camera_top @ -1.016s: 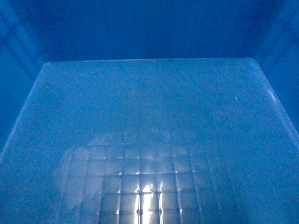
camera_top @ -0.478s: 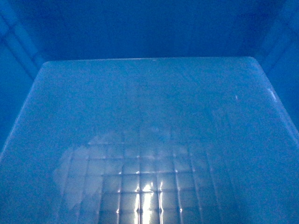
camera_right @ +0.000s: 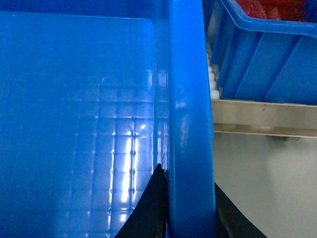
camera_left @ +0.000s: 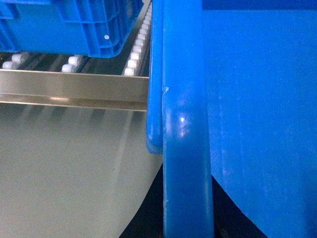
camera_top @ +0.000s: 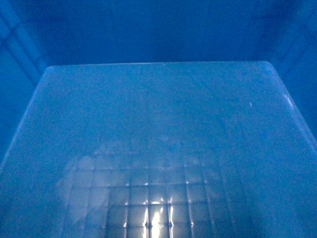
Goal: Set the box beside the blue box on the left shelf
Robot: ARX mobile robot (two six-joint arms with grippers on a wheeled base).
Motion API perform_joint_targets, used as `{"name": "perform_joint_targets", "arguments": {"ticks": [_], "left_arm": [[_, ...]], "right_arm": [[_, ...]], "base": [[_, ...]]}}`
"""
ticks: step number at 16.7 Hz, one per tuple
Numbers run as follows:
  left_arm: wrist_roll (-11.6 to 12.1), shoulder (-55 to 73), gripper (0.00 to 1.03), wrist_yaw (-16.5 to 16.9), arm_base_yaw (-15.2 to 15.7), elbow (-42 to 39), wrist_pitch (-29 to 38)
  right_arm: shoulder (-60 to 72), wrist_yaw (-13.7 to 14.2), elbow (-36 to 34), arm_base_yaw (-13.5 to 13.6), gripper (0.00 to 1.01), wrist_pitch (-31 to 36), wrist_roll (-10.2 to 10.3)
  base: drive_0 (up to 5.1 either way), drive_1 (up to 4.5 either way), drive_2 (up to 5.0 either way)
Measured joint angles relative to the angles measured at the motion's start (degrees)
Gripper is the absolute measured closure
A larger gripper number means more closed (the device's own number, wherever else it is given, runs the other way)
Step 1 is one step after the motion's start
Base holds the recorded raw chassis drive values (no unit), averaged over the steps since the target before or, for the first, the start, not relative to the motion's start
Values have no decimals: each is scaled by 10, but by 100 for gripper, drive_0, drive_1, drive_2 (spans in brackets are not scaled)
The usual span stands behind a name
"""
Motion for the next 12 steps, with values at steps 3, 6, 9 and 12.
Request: {"name": "perform_joint_targets", "arguments": {"ticks": [3,6,9,12], "left_arm": [[0,0,96,0,0,0,1],[0,0,96,0,0,0,0],[0,0,96,0,0,0,1],[0,0,96,0,0,0,0]], "right_arm": [[-1,0,0,0,91,0,0],[-1,0,0,0,91,-1,0],[-1,0,0,0,91,1,0],[-1,0,0,0,91,0,0]], "base": [[7,438,-425],[0,432,-432],[-3,429,-435],[-2,430,-434]]}}
